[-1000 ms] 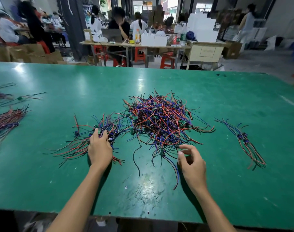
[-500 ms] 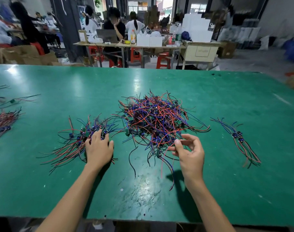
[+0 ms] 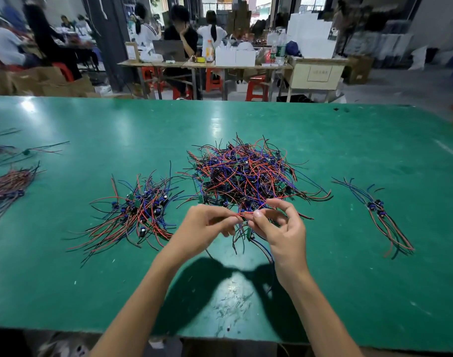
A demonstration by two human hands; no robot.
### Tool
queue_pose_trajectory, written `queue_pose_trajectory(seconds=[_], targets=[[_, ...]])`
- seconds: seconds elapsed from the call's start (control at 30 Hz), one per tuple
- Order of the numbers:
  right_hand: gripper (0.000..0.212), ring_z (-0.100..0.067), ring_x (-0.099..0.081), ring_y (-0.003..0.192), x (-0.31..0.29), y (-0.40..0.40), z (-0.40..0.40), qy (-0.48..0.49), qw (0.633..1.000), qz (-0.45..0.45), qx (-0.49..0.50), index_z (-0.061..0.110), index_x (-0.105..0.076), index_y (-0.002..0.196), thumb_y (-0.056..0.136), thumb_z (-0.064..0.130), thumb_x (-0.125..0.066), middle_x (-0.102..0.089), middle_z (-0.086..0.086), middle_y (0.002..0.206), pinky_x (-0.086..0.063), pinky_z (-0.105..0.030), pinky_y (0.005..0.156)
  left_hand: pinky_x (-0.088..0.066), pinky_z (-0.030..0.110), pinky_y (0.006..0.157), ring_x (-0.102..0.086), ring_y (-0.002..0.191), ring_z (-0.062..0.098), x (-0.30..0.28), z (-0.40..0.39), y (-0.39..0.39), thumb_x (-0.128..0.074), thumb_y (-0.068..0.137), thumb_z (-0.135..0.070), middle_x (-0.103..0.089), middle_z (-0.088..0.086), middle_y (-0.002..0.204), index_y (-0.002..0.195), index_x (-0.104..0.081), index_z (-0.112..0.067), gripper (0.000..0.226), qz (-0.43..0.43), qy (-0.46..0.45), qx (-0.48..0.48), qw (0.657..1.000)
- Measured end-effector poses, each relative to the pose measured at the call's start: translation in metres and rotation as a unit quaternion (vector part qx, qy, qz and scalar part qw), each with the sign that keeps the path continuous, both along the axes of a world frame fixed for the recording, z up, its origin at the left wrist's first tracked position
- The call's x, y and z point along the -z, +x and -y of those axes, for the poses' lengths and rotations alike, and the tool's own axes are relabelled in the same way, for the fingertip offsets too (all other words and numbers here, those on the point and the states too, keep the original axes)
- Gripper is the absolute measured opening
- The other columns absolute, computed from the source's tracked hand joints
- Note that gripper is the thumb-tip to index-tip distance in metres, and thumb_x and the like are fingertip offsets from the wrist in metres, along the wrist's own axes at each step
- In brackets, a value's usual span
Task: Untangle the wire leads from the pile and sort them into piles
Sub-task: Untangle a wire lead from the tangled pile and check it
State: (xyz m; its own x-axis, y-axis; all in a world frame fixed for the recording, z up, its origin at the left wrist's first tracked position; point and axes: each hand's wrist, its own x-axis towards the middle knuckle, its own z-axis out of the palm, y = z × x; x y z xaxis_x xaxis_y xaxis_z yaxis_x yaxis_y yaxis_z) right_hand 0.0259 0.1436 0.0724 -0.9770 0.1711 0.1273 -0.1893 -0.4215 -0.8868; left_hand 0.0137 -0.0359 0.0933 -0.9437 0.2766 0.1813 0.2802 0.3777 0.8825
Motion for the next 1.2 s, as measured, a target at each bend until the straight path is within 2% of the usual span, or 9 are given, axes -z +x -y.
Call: queue_pose_trajectory(seconds=[0.13,0.23,0.33,0.47,0.73,0.97,1.07,1.13,1.2], targets=[[0.042,-0.010,-0.073,0.100,0.008,-0.003,-0.011,0.117,0.993,-0.003,-0.010,0.028,-0.061,0.126,0.089,0.016,-0.077,-0.069,0.006,0.118,-0.055,-0.017,0.081,-0.057,0.029,0.070,-0.064,0.063,0.015,0.001,0.041,-0.028,-0.066,0.097,-0.022,-0.077,0.004,0.077,0.085,-0.078,-0.018,0.018,-0.061,-0.034,-0.265,0.962],[0.032,-0.003,-0.068,0.101,0.034,0.002,-0.038,0.247,0.965,0.007,0.084,0.038,-0.064,0.119,0.095,0.018,-0.070,-0.070,0.016,0.114,-0.055,-0.019,0.081,-0.045,0.032,0.094,-0.060,0.098,0.023,0.018,0.082,-0.047,-0.068,0.095,-0.017,-0.068,0.019,0.100,0.098,-0.074,-0.007,0.012,-0.047,-0.142,-0.396,0.906],[0.031,-0.004,-0.067,0.096,0.060,0.005,-0.062,0.269,0.943,0.062,0.185,0.035,-0.066,0.110,0.096,0.008,-0.062,-0.072,0.011,0.108,-0.056,-0.038,0.094,-0.036,0.046,0.106,-0.040,0.127,0.037,0.040,0.090,-0.056,-0.076,0.089,-0.023,-0.050,0.024,0.133,0.124,-0.068,-0.006,0.040,-0.037,-0.292,-0.397,0.869],[0.030,-0.010,-0.068,0.093,0.064,-0.001,-0.065,0.243,0.947,0.083,0.192,0.035,-0.066,0.102,0.094,0.006,-0.060,-0.073,0.008,0.102,-0.053,-0.031,0.086,-0.036,0.044,0.099,-0.044,0.120,0.031,0.059,0.063,-0.071,-0.069,0.093,-0.035,-0.055,0.013,0.125,0.116,-0.073,-0.018,0.029,-0.082,-0.391,-0.343,0.850],[0.029,-0.004,-0.067,0.083,0.073,-0.003,-0.067,0.280,0.938,0.080,0.191,0.032,-0.069,0.096,0.088,0.004,-0.066,-0.074,0.010,0.088,-0.047,-0.009,0.071,-0.042,0.044,0.095,-0.055,0.110,0.032,0.075,0.038,-0.084,-0.060,0.100,-0.022,-0.066,0.013,0.111,0.115,-0.065,-0.012,0.019,-0.017,-0.292,-0.394,0.871],[0.028,-0.002,-0.066,0.080,0.072,-0.004,-0.064,0.302,0.931,0.092,0.185,0.032,-0.069,0.094,0.089,0.005,-0.065,-0.074,0.010,0.086,-0.045,-0.009,0.069,-0.044,0.042,0.089,-0.055,0.096,0.035,0.065,0.041,-0.081,-0.050,0.100,-0.009,-0.069,0.018,0.094,0.077,-0.067,-0.005,0.029,0.056,-0.371,-0.349,0.859],[0.027,0.001,-0.065,0.078,0.071,-0.003,-0.063,0.315,0.926,0.093,0.185,0.030,-0.069,0.094,0.089,0.005,-0.064,-0.073,0.011,0.085,-0.043,-0.003,0.066,-0.043,0.036,0.074,-0.049,0.071,0.027,0.058,0.039,-0.073,-0.050,0.097,-0.001,-0.057,0.007,0.071,0.064,-0.048,-0.017,0.037,0.081,-0.271,-0.340,0.897],[0.027,0.002,-0.065,0.079,0.070,-0.003,-0.063,0.318,0.925,0.091,0.186,0.030,-0.069,0.094,0.089,0.004,-0.064,-0.073,0.011,0.085,-0.043,-0.003,0.066,-0.046,0.031,0.070,-0.053,0.065,0.021,0.047,0.038,-0.067,-0.056,0.100,-0.005,-0.062,0.005,0.073,0.077,-0.068,-0.017,0.028,0.130,-0.067,-0.363,0.920],[0.027,0.002,-0.065,0.079,0.069,-0.002,-0.063,0.320,0.924,0.093,0.186,0.031,-0.068,0.093,0.090,0.005,-0.064,-0.073,0.011,0.086,-0.044,-0.006,0.067,-0.052,0.027,0.070,-0.059,0.075,0.014,0.031,0.040,-0.063,-0.062,0.097,-0.004,-0.069,0.006,0.087,0.098,-0.073,-0.005,0.011,0.229,0.162,-0.365,0.888]])
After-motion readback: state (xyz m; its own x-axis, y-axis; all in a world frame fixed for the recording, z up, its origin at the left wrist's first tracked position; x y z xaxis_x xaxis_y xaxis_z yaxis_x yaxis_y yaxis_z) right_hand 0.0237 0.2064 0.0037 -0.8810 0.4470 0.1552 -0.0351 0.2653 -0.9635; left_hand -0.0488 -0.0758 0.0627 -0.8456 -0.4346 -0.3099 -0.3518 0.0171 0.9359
